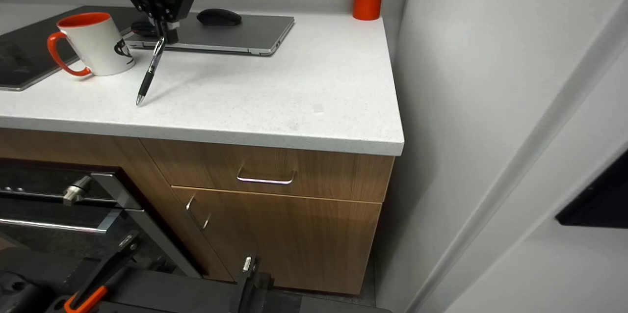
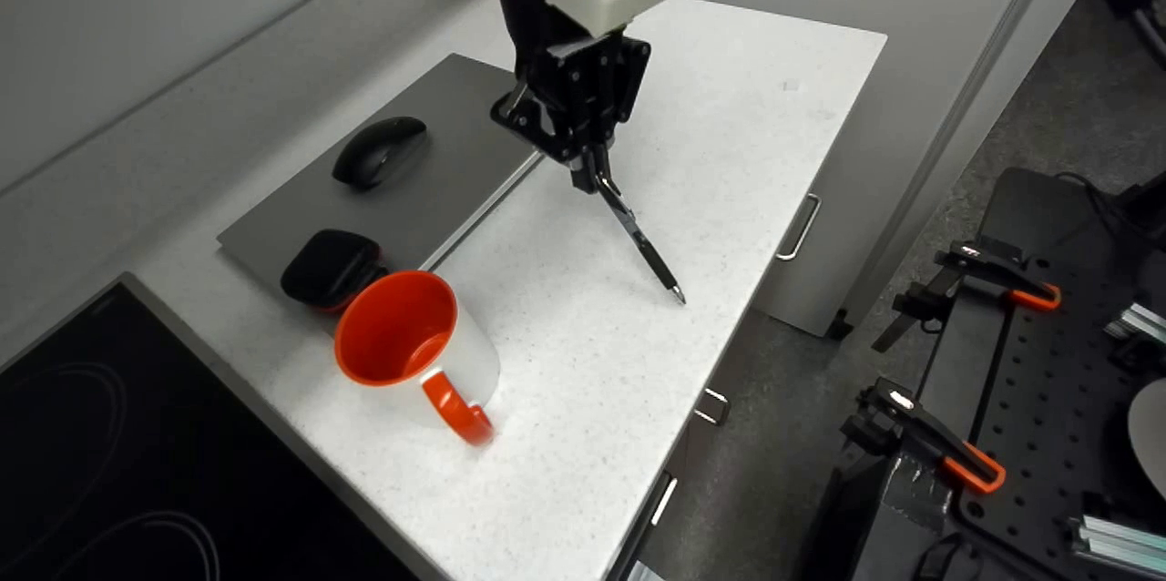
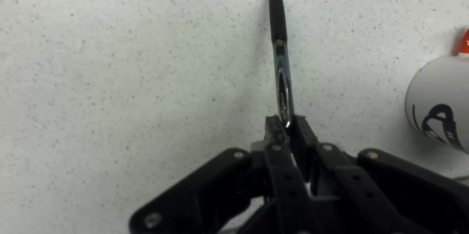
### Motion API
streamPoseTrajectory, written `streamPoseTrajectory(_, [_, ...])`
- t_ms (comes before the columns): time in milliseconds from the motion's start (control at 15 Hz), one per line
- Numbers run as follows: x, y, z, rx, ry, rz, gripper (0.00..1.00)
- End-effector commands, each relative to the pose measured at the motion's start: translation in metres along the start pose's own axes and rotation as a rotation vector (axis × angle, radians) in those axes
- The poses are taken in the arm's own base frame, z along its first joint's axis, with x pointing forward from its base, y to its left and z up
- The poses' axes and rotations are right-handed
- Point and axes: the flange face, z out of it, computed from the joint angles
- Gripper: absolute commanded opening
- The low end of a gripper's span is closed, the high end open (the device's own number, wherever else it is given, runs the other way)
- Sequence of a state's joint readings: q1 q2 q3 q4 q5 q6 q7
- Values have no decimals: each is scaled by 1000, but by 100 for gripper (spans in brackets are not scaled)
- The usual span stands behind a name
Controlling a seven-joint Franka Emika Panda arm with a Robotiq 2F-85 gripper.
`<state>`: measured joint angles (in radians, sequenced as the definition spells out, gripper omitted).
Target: Remove the marker from the mug and put it on the counter
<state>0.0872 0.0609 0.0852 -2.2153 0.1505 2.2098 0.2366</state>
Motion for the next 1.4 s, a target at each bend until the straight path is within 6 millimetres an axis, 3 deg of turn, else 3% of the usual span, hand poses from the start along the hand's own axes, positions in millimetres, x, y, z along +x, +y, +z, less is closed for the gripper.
streamPoseTrajectory(0, [22, -8, 13, -10, -2, 26, 3])
streamPoseTrajectory(133, [32, -7, 17, -3, 19, 35, 3])
streamPoseTrajectory(200, [36, -5, 18, 5, 27, 44, 24])
streamPoseTrajectory(267, [40, -4, 18, 10, 45, 47, 37])
streamPoseTrajectory(800, [49, -3, 0, 50, 94, 25, 96])
streamPoseTrajectory(933, [47, -6, -1, 76, 80, -8, 100])
streamPoseTrajectory(1333, [46, -7, 5, 70, 82, -14, 100])
